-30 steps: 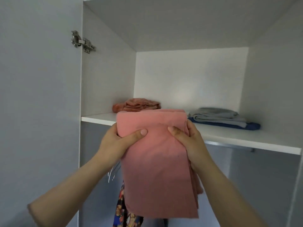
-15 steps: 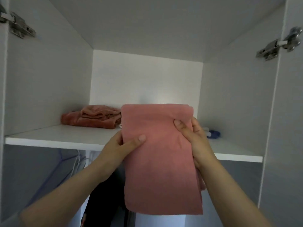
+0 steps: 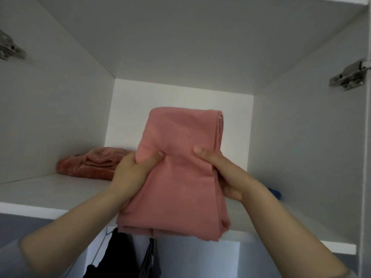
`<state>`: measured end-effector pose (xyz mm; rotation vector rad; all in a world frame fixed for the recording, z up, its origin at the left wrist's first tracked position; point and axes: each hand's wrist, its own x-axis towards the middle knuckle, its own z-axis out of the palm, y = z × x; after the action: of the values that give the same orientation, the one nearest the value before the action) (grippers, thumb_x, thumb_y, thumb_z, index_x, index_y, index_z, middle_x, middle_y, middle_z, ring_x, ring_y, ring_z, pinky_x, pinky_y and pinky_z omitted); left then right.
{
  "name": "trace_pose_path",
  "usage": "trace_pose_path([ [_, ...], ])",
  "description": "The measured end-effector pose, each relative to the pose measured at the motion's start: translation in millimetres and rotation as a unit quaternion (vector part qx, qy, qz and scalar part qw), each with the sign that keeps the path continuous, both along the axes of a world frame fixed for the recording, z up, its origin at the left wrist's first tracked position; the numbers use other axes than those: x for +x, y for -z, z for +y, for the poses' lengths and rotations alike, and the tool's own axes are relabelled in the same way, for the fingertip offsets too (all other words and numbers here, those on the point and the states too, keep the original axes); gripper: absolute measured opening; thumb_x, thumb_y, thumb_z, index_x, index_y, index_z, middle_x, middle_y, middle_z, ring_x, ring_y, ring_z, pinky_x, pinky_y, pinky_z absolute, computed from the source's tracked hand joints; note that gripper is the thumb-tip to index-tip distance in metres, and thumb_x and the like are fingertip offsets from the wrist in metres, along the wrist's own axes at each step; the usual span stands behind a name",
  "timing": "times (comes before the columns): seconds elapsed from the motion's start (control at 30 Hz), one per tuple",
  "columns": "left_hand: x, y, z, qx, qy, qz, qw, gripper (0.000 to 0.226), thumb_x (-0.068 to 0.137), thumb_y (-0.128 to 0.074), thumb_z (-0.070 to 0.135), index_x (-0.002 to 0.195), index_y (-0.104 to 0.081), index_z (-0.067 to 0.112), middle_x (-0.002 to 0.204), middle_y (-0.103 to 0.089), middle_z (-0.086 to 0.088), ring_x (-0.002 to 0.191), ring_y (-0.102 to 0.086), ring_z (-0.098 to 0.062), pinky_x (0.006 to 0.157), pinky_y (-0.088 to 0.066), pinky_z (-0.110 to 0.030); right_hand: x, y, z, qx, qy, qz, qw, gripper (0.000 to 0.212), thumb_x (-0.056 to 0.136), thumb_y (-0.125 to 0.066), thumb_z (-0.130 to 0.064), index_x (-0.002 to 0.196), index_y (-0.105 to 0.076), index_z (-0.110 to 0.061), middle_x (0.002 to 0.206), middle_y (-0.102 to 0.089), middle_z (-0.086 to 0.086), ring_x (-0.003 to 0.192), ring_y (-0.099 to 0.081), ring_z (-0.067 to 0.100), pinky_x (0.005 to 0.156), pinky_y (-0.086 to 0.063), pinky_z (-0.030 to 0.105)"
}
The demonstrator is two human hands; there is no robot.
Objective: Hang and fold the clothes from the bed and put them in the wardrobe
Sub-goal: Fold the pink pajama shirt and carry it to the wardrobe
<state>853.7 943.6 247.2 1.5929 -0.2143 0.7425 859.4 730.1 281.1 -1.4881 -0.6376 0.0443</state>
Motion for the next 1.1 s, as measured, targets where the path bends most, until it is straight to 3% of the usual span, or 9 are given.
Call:
trace_pose_path([
  [0.07, 10, -2, 2, -0.004, -0.019, -0.003, 1.000, 0.042, 0.076, -0.073, 0.053, 0.092, -0.074, 0.014, 0.088, -0.075, 0.001, 0.086, -0.069, -0.020, 0.079, -0.055, -0.037, 9, 14, -2, -0.015, 0.006, 0.009, 1.000, 0.081, 0.064, -0.087, -0.033, 0.134, -0.048, -0.027, 0.122, -0.068, -0.001, 0.108, -0.068, 0.019, 0.091, -0.055, 0.035],
  [0.17, 25, -5, 2, 0.009, -0.009, 0.005, 1.000, 0.045, 0.077, -0.073, 0.051, 0.098, -0.073, 0.012, 0.093, -0.074, -0.003, 0.088, -0.070, -0.022, 0.085, -0.056, -0.042, 26, 23, -2, 0.034, 0.091, -0.010, 0.995, 0.070, 0.062, -0.088, -0.016, 0.125, -0.057, -0.016, 0.107, -0.074, 0.002, 0.093, -0.072, 0.018, 0.071, -0.058, 0.027],
  [0.3, 49, -17, 6, 0.042, 0.048, 0.030, 0.997, 0.052, 0.077, -0.074, 0.051, 0.115, -0.064, 0.018, 0.106, -0.072, 0.000, 0.094, -0.069, -0.019, 0.088, -0.056, -0.044, 51, 12, 1, 0.038, 0.150, -0.037, 0.987, 0.046, 0.079, -0.076, -0.011, 0.122, -0.059, -0.011, 0.106, -0.074, 0.004, 0.092, -0.072, 0.019, 0.076, -0.057, 0.027],
  [0.47, 85, -40, 17, 0.105, 0.098, -0.010, 0.990, 0.066, 0.072, -0.077, 0.055, 0.128, -0.054, 0.028, 0.118, -0.067, 0.008, 0.105, -0.066, -0.015, 0.093, -0.053, -0.042, 84, -13, 2, 0.023, 0.152, -0.046, 0.987, 0.048, 0.084, -0.073, -0.021, 0.128, -0.056, -0.016, 0.113, -0.072, 0.004, 0.099, -0.070, 0.021, 0.086, -0.056, 0.034],
  [0.63, 130, -67, 26, 0.153, 0.067, -0.030, 0.985, 0.070, 0.073, -0.071, 0.061, 0.130, -0.054, 0.026, 0.123, -0.064, 0.006, 0.107, -0.064, -0.015, 0.095, -0.052, -0.040, 120, -38, 12, 0.021, 0.174, -0.052, 0.983, 0.042, 0.092, -0.061, -0.042, 0.124, -0.059, -0.015, 0.110, -0.072, 0.004, 0.096, -0.071, 0.017, 0.077, -0.056, 0.028],
  [0.73, 162, -74, 28, 0.160, 0.029, -0.029, 0.986, 0.087, 0.080, -0.069, 0.054, 0.148, -0.027, 0.022, 0.141, -0.050, 0.000, 0.120, -0.054, -0.023, 0.102, -0.046, -0.043, 143, -50, 19, 0.012, 0.198, -0.039, 0.979, 0.036, 0.094, -0.054, -0.049, 0.111, -0.062, -0.018, 0.097, -0.072, -0.001, 0.084, -0.071, 0.012, 0.063, -0.054, 0.022],
  [0.8, 181, -80, 30, 0.161, 0.028, -0.035, 0.986, 0.095, 0.084, -0.067, 0.051, 0.154, -0.006, 0.032, 0.148, -0.041, -0.002, 0.128, -0.048, -0.027, 0.106, -0.041, -0.039, 164, -56, 22, 0.019, 0.217, -0.019, 0.976, 0.036, 0.096, -0.051, -0.050, 0.102, -0.064, -0.016, 0.092, -0.071, 0.000, 0.083, -0.068, 0.014, 0.066, -0.053, 0.025],
  [0.93, 218, -87, 34, 0.234, 0.017, -0.045, 0.971, 0.072, 0.092, -0.059, 0.044, 0.152, -0.021, 0.034, 0.155, -0.032, 0.005, 0.137, -0.038, -0.019, 0.103, -0.032, -0.027, 201, -60, 27, 0.034, 0.242, 0.021, 0.969, 0.033, 0.099, -0.049, -0.039, 0.093, -0.064, -0.010, 0.086, -0.070, 0.004, 0.079, -0.066, 0.018, 0.070, -0.053, 0.030],
  [1.1, 256, -81, 38, 0.212, 0.039, -0.016, 0.976, 0.068, 0.091, -0.061, 0.042, 0.151, -0.028, 0.033, 0.154, -0.034, 0.006, 0.137, -0.038, -0.018, 0.115, -0.032, -0.039, 240, -57, 33, 0.039, 0.249, 0.057, 0.966, 0.030, 0.101, -0.047, -0.035, 0.089, -0.062, -0.012, 0.086, -0.068, 0.005, 0.077, -0.065, 0.019, 0.065, -0.052, 0.029],
])
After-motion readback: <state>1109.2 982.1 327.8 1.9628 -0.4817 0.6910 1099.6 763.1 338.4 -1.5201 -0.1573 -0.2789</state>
